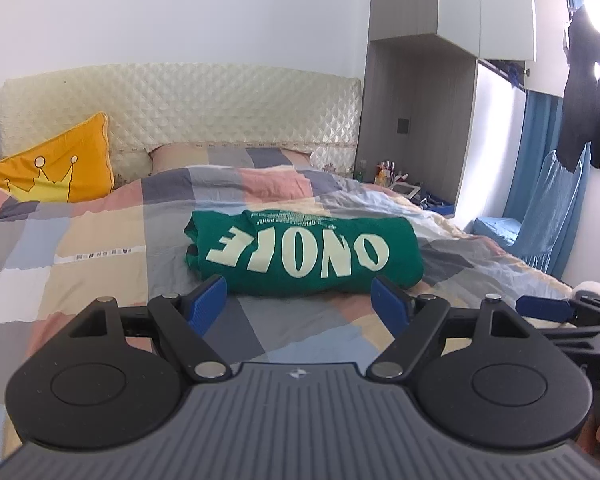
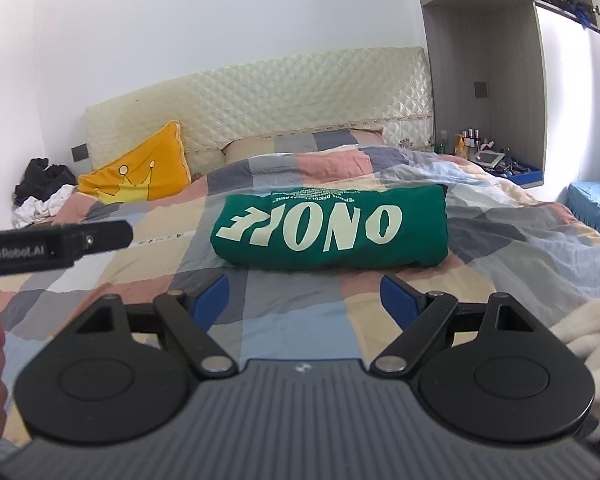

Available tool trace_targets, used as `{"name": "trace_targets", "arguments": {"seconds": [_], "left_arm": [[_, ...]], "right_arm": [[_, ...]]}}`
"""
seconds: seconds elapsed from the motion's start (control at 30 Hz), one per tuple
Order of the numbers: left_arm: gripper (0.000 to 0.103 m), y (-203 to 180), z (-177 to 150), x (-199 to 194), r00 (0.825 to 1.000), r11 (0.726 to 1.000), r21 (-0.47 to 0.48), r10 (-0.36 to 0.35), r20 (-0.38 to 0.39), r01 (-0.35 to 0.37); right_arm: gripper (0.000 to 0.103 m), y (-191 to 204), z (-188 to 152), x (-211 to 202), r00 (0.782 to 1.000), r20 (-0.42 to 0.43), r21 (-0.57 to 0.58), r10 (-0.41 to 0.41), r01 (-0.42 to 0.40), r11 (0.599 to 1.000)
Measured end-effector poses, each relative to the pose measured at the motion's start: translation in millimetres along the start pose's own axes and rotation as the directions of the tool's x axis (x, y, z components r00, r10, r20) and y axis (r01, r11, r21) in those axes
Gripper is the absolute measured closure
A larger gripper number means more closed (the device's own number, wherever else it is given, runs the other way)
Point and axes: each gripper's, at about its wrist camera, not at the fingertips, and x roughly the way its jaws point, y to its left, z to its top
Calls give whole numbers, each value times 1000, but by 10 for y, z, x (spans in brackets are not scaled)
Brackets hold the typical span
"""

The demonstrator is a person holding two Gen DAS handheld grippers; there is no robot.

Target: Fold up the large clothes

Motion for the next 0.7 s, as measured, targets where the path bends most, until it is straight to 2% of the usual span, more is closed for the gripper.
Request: {"name": "trace_targets", "arguments": {"seconds": [0.2, 0.7], "left_arm": [[20, -10, -57, 16, 1000, 1000, 5, -3, -3, 3], [20, 82, -144, 160, 999, 999, -22, 30, -22, -30]], "right_arm": [[19, 3, -45, 51, 999, 1, 2, -36, 36, 999], [19, 7, -80, 104, 998, -6, -24, -57, 57, 998]]}}
